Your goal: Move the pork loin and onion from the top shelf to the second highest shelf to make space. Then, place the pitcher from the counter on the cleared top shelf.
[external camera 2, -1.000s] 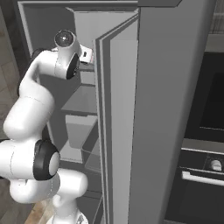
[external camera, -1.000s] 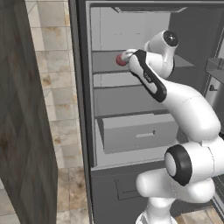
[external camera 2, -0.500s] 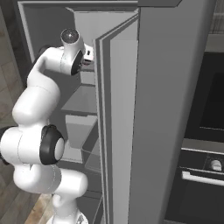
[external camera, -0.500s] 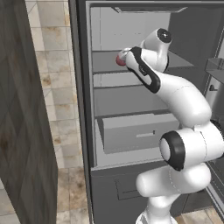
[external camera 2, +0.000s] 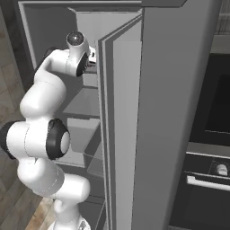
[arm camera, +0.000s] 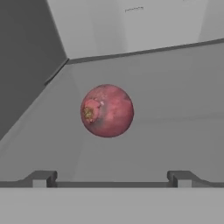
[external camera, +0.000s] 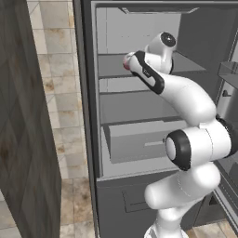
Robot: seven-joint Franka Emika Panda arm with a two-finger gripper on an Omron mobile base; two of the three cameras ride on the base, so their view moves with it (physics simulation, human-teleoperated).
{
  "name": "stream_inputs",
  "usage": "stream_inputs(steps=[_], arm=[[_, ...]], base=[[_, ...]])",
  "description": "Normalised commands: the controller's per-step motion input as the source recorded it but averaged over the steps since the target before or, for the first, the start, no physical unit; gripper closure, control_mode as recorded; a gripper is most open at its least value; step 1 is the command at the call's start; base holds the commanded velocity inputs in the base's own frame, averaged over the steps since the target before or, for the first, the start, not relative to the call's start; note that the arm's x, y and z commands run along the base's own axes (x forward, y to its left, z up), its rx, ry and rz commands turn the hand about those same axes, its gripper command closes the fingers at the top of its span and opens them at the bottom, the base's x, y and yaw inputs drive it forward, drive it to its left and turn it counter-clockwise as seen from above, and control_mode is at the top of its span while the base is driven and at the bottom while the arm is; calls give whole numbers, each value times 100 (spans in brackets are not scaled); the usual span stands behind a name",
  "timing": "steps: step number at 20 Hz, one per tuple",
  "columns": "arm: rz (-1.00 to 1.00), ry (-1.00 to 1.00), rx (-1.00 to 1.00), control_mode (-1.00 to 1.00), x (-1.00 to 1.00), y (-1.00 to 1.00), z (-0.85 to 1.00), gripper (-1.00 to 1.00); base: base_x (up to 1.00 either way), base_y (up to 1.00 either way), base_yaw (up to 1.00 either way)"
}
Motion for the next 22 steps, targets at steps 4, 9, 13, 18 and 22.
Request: stream_inputs(steps=[4,9,13,18,22], arm=[[0,0,-3,-100,31,11,-17,-100],[0,0,-3,-100,33,14,-15,-100],[0,0,-2,-100,35,9,-9,-100],[0,0,-1,-100,33,2,-5,-100],[0,0,0,-100,33,0,-2,-100]], base=[[0,0,0],[0,0,0],[0,0,0],[0,0,0],[0,0,0]])
